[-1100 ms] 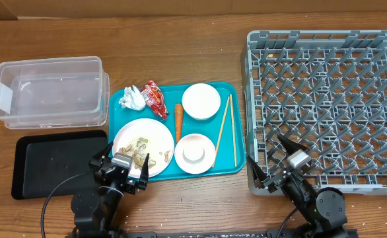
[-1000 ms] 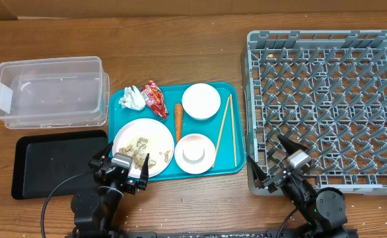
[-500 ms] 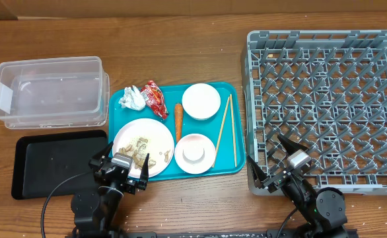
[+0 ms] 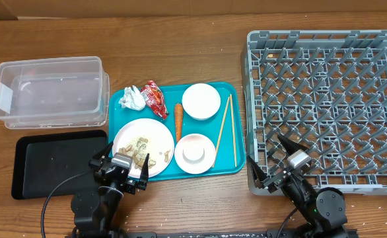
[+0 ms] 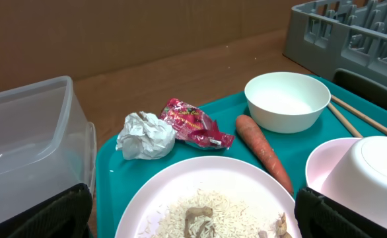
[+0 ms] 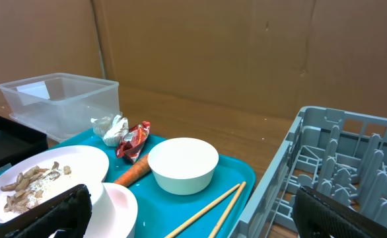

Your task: Sort waste into correct bins and load items into the dishwasher

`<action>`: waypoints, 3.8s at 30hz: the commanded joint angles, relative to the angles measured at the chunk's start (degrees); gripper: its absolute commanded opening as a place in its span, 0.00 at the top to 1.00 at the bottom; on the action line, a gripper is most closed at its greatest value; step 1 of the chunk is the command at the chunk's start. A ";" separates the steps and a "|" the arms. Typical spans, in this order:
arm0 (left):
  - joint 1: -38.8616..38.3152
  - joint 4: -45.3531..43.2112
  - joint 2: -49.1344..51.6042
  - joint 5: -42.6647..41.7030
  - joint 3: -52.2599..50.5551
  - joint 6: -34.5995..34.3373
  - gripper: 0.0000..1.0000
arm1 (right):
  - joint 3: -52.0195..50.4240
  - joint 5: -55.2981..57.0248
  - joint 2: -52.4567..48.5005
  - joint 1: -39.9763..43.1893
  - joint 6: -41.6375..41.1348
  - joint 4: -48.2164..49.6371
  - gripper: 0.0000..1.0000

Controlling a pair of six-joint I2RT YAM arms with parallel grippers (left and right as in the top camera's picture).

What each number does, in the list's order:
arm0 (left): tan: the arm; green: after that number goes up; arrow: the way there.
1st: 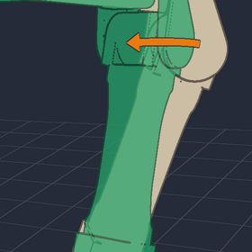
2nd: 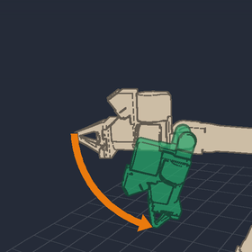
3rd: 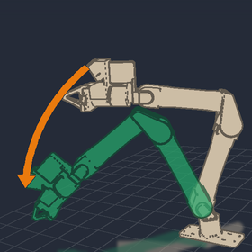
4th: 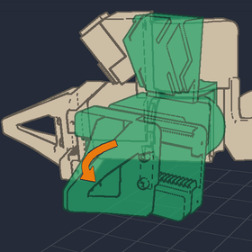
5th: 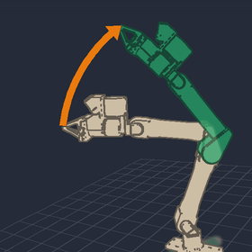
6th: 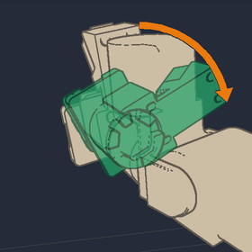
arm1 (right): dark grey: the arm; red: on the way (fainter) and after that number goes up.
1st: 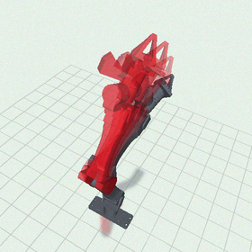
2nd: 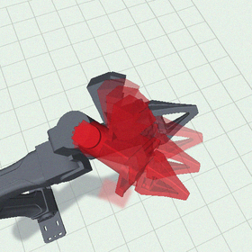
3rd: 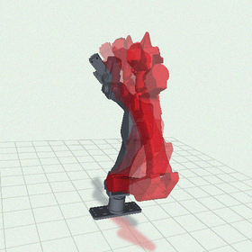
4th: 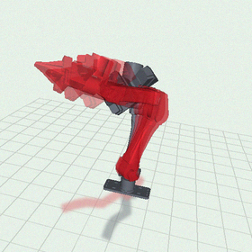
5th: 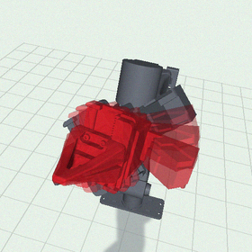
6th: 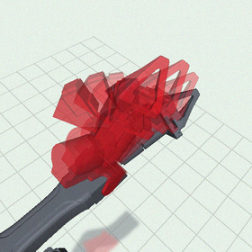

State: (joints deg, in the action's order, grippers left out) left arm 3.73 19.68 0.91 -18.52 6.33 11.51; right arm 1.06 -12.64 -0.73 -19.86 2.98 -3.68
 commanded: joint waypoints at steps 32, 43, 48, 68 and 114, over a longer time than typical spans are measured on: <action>-0.52 -20.31 2.40 -14.62 12.52 -28.28 0.00 | 26.99 0.66 -7.52 0.33 -19.45 -17.68 0.00; -0.50 16.35 31.32 -7.69 51.10 -18.49 0.00 | 71.17 0.57 -51.76 0.33 -15.58 -59.45 0.00; -0.48 25.18 40.76 -8.24 60.06 -13.22 0.00 | 77.33 -7.26 -66.01 0.31 -17.64 -63.23 0.00; 3.15 45.29 56.87 17.88 68.81 -26.69 0.00 | 76.15 20.50 -94.18 -32.48 -41.70 -55.25 0.13; 3.10 48.89 61.61 17.90 68.85 -21.79 0.00 | 77.96 17.29 -97.50 -32.48 -43.10 -51.76 0.39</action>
State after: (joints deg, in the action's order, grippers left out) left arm 6.52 68.42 62.28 -1.39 73.69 -11.44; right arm 75.22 4.03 -102.67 -52.23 -40.34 -54.54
